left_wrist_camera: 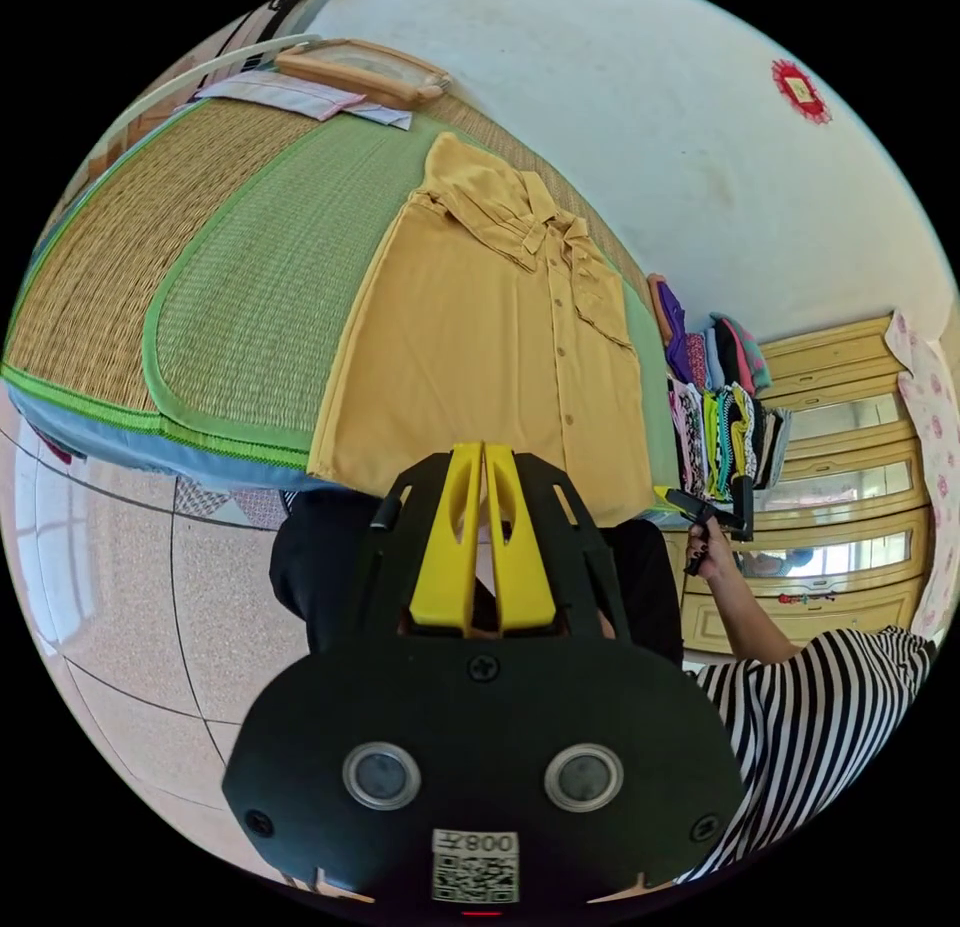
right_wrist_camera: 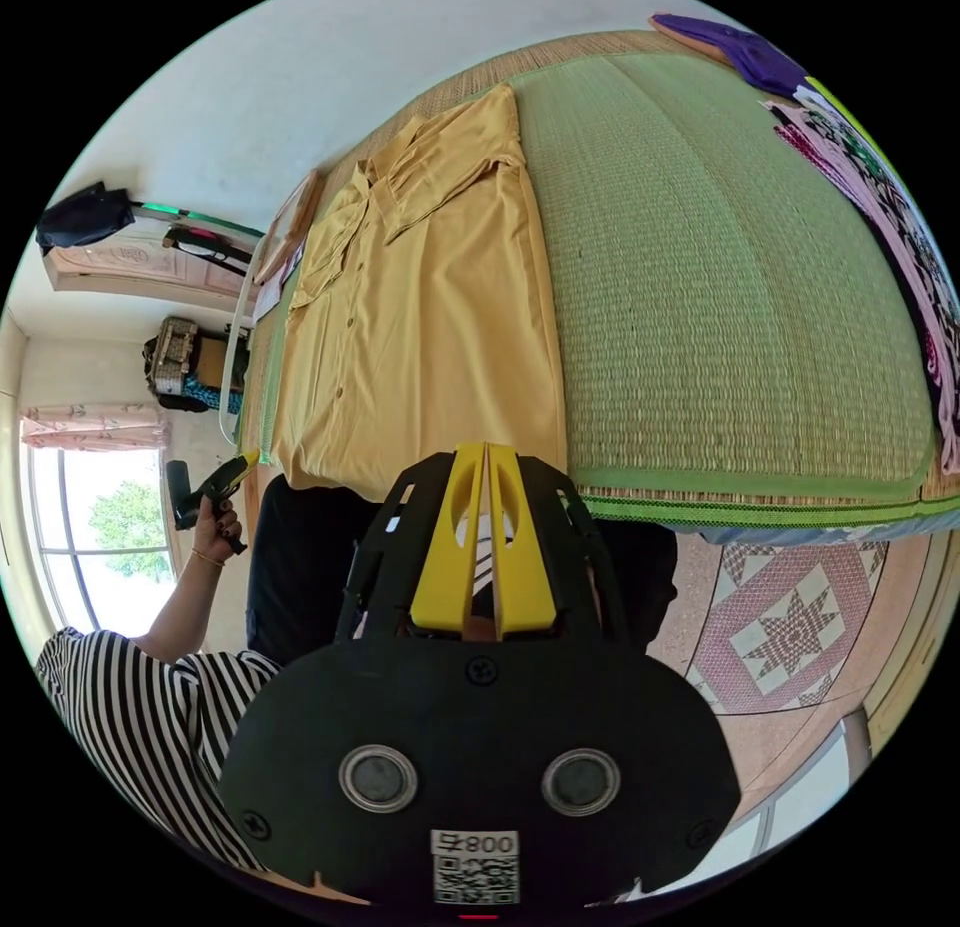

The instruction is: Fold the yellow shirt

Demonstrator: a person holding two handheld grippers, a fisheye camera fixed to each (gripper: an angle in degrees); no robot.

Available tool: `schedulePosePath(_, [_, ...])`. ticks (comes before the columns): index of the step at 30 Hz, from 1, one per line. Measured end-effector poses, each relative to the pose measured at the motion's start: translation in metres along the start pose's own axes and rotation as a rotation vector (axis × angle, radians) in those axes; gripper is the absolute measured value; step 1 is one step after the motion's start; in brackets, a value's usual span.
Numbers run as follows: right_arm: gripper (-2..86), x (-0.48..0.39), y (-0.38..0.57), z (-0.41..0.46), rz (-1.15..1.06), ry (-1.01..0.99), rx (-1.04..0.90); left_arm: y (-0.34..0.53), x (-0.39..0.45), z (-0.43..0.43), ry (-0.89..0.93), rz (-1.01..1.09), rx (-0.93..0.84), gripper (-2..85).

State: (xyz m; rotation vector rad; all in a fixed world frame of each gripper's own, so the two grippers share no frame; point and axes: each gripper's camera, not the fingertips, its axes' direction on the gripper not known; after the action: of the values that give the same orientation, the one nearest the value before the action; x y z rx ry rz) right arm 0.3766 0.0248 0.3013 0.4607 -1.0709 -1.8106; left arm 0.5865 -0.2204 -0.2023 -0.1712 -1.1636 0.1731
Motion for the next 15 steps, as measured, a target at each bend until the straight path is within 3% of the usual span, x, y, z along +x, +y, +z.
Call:
schedulePosePath(5, [0.4,-0.021,-0.037,-0.007,-0.054,-0.005,0.014,-0.028,0.008,0.023,0.035,0.048,0.004,0.2])
schedulePosePath(15, [0.2,-0.096,-0.231,-0.015,-0.236,0.026,0.081,-0.242,0.082,0.108,-0.018,0.274,0.05,0.2])
